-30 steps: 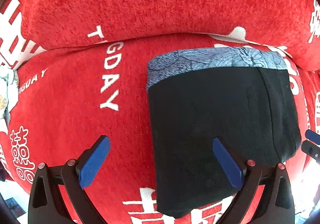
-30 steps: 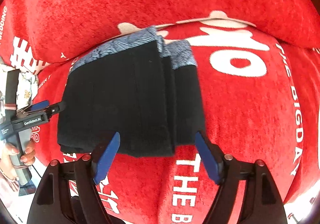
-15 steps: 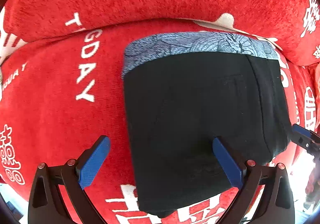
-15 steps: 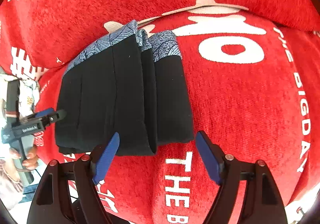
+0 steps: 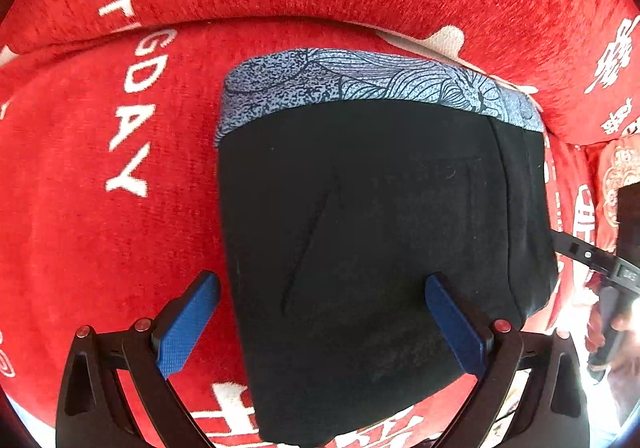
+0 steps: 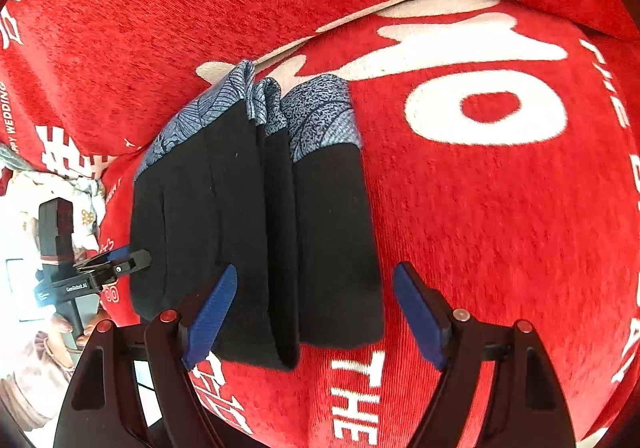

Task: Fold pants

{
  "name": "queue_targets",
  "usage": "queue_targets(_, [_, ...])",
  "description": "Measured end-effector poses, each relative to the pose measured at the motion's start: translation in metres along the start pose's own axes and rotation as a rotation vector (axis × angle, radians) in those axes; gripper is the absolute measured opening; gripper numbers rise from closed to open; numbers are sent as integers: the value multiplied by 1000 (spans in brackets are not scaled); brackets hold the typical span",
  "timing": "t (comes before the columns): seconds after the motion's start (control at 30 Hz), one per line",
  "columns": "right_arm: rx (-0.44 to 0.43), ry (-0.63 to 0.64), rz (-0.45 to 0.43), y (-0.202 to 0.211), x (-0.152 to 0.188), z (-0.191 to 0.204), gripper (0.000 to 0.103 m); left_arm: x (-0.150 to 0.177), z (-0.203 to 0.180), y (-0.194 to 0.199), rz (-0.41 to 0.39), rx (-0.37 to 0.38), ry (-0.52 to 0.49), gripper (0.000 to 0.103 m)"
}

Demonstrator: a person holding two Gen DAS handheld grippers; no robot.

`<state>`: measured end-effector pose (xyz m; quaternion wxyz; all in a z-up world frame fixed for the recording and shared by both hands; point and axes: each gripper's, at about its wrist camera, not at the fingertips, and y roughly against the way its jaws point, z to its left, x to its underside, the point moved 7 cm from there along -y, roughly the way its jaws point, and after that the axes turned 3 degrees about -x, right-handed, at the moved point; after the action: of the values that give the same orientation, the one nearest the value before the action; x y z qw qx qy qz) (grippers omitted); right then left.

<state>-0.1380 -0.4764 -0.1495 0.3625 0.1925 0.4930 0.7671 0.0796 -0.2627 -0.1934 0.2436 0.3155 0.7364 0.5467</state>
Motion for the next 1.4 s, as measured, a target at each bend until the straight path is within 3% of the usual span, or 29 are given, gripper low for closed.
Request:
queue_targets(0.17, [-49,21,56,-19,-7,1,86,-1,-2,-7,0,58,4,103])
queue_targets(0.53, [-123,19,58,-37,-26,6,86,-12,-8,-20,-17,63,-6,103])
queue_targets(0.6, [-97,6,65,-37,-26,5,83,-13,-7,-19,-17,63,-1,103])
queue_targets(0.67, [-107,5,73,-36,-25,9,67,-12,-6,-17,-19,48,2,103])
queue_targets(0.7, [-121,-4,70,-32,-24,11,63,-11,-5,-14,-25,41,4,101])
queue_targets(0.77, [-136,-6,63,-27,-23,13,52,-11,-12,-6,-59,39,-7,88])
queue_targets(0.87, [-165,-22,43,-18,-22,17,45,-8,-16,10,-103,55,-20,68])
queue_targets(0.97, [-187,-23,23,-7,-20,26,43,-4,-13,25,-122,84,-25,55])
queue_targets(1.27, [-243,-34,41,8,1,58,39,13,-18,56,-127,99,-61,52])
queue_targets(1.4, [-282,-32,53,6,18,82,39,31,-2,75,-132,77,-56,52])
